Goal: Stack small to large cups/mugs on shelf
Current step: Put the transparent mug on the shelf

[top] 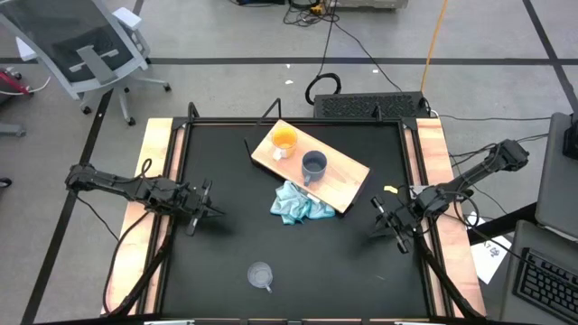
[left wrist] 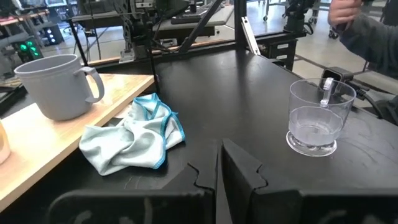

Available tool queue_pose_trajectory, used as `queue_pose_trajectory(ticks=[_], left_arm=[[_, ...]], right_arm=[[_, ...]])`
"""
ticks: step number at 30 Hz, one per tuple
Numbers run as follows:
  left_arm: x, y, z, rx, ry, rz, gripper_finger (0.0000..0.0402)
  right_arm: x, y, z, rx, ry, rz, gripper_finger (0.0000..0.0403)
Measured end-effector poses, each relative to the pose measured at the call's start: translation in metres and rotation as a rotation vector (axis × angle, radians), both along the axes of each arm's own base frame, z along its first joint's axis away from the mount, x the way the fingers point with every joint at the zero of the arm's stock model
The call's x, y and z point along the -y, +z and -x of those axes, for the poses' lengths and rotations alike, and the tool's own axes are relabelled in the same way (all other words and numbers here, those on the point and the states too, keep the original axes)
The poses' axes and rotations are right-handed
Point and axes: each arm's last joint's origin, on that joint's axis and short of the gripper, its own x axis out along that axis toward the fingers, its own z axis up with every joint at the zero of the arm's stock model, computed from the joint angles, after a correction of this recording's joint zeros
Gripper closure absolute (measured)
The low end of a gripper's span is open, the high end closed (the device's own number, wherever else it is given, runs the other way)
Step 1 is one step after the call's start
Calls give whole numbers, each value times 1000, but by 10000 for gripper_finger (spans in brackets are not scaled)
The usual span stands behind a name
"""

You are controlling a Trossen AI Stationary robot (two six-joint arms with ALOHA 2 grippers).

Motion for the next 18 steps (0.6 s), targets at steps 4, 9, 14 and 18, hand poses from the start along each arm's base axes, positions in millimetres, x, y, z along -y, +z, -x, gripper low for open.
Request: queue_pose_trajectory(ticks=[4,9,14,18], left_arm=[[0,0,0,-8,1,28,378],[0,0,0,-21,11,77,378],[0,0,0,-24,13,87,378],[0,0,0,-25,13,92,378]], right_arm=[[0,0,0,-1,0,0,399],[0,0,0,2,-1,4,399],[0,0,0,11,-2,21,399],[0,0,0,13,-2,22,399]])
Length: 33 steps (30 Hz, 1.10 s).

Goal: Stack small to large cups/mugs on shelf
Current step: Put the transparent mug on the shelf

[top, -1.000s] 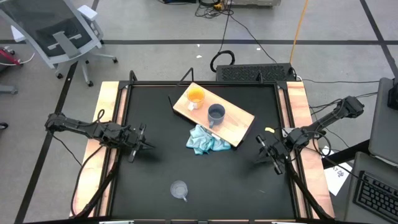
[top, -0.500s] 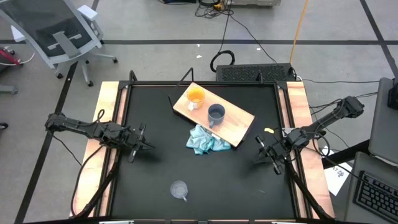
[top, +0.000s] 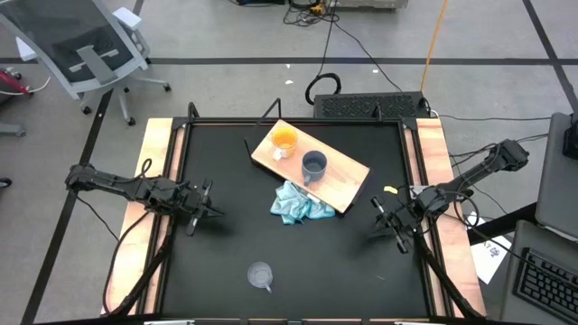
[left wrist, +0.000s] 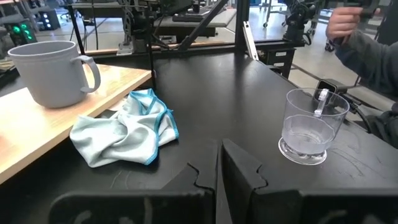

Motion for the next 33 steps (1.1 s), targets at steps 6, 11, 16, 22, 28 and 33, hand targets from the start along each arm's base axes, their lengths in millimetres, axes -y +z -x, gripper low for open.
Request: queue_pose_trajectory(ticks=[6,11,16,22,28,33], left_arm=[[1,-1,-1,-29,-13,54,378],[7,-3,-6,-75,-39,113,378],[16,-2,-13,-67,-101,115,378],[21,-1,-18,-23,-121,48,378],[21,0,-18,-2,-123,35,378],[21,0,-18,-2,-123,32,378]], right_arm=[[0,1,0,-4,1,-26,399],[0,2,0,5,1,-31,399],[0,3,0,16,1,-38,399],[0,3,0,16,1,-39,399],[0,3,0,16,1,-39,399],[0,3,0,14,1,-38,399]])
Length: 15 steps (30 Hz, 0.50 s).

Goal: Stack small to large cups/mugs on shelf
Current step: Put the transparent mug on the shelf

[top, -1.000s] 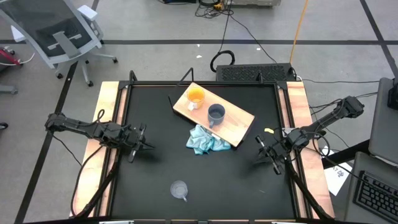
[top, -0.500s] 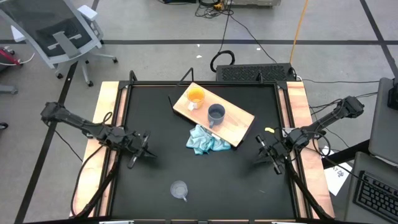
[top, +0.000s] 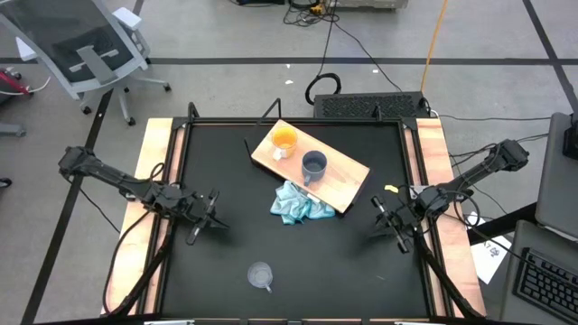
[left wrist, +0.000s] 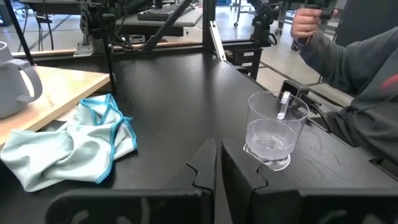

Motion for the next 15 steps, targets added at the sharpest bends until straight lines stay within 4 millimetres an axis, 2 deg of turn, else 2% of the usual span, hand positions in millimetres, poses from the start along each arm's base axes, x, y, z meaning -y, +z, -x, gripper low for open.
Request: queue_pose_trajectory(ticks=[15], left_arm=[[0,-1,0,-6,0,-7,378]], right_arm=[[-1,2,-2,35,-2,11,399]])
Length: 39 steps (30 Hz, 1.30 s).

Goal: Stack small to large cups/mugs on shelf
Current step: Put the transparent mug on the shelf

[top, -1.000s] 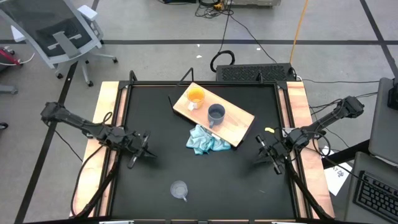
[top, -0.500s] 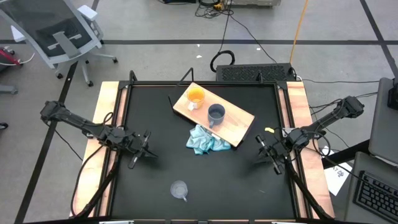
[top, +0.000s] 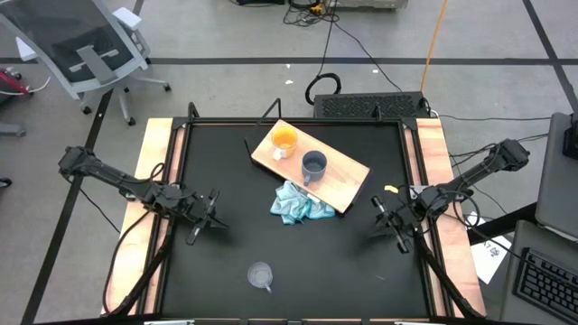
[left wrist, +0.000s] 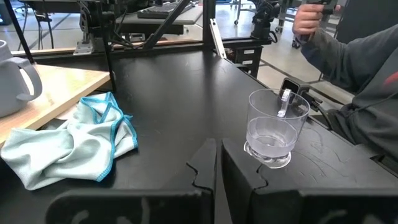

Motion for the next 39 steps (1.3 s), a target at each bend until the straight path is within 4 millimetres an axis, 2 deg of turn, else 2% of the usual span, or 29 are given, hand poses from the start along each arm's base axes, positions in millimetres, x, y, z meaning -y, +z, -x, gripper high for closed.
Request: queue_pose_trajectory(ticks=[7,14,28,32,39], left_arm=[[0,0,0,-1,1,1,378],[2,0,1,-33,-3,80,378],[27,6,-2,19,-151,167,378],[36,14,-9,49,-186,163,378],[60,45,-35,39,-232,80,377]], right_arm=[[0,0,0,3,0,-2,399],[0,1,0,5,0,-3,399],[0,1,0,5,-1,-3,399],[0,1,0,5,-1,-2,399],[0,0,0,5,-1,1,399]])
